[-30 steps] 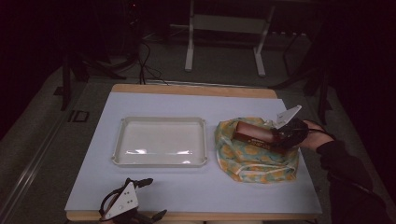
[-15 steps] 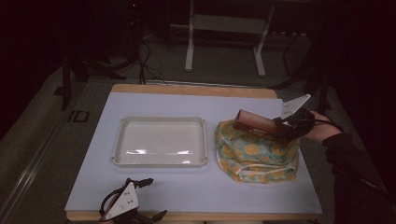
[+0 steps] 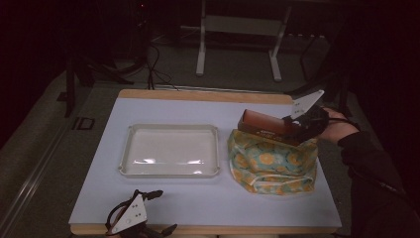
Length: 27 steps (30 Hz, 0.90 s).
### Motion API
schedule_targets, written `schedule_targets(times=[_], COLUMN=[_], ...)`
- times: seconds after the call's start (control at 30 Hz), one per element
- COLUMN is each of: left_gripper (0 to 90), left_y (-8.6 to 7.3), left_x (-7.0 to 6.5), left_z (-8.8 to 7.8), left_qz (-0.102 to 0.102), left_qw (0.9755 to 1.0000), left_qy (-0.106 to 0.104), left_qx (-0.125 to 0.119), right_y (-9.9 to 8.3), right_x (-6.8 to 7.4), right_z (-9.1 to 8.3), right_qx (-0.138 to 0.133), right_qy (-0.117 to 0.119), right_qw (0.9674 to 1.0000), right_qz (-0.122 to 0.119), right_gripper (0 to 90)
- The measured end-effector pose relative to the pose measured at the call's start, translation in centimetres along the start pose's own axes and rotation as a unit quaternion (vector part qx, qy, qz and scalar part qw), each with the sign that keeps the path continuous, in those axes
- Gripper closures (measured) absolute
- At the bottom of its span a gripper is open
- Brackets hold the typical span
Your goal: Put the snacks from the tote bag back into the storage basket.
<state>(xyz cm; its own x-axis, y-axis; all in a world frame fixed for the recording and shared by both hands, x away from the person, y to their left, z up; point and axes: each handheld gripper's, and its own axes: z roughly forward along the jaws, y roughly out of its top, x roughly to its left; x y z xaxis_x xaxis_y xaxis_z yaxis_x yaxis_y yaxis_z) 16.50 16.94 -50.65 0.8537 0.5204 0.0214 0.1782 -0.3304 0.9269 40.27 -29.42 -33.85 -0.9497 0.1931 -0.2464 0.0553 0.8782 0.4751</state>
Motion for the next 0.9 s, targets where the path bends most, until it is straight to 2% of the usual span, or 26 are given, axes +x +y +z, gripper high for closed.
schedule_targets(times=[0.13,0.27,0.4,0.5,0.77,0.9], left_gripper=[0.0,0.0,0.0,0.0,0.0,0.0], left_y=[0.0,0.0,0.0,0.0,0.0,0.0], left_x=[0.0,0.0,0.0,0.0,-0.1,-0.1], left_z=[0.0,0.0,0.0,0.0,0.0,0.0], left_qz=[0.000,0.001,0.000,0.001,0.000,0.002], left_qw=[1.0000,1.0000,1.0000,1.0000,1.0000,1.0000], left_qy=[-0.001,-0.001,-0.002,-0.004,-0.007,-0.009], left_qx=[-0.001,-0.001,-0.001,0.000,0.000,0.001], right_y=[0.9,2.6,3.3,4.8,7.2,8.5], right_x=[0.1,0.3,0.4,0.6,1.0,1.4], right_z=[0.0,0.1,0.1,0.3,1.0,1.6], right_qx=[-0.005,-0.006,-0.009,-0.007,-0.005,-0.003], right_qy=[0.004,0.003,0.003,0.004,0.016,0.021], right_qw=[1.0000,0.9997,0.9994,0.9987,0.9975,0.9961], right_qz=[-0.005,-0.026,-0.033,-0.051,-0.069,-0.086], right_gripper=[43.0,42.9,42.9,43.0,43.0,43.0])
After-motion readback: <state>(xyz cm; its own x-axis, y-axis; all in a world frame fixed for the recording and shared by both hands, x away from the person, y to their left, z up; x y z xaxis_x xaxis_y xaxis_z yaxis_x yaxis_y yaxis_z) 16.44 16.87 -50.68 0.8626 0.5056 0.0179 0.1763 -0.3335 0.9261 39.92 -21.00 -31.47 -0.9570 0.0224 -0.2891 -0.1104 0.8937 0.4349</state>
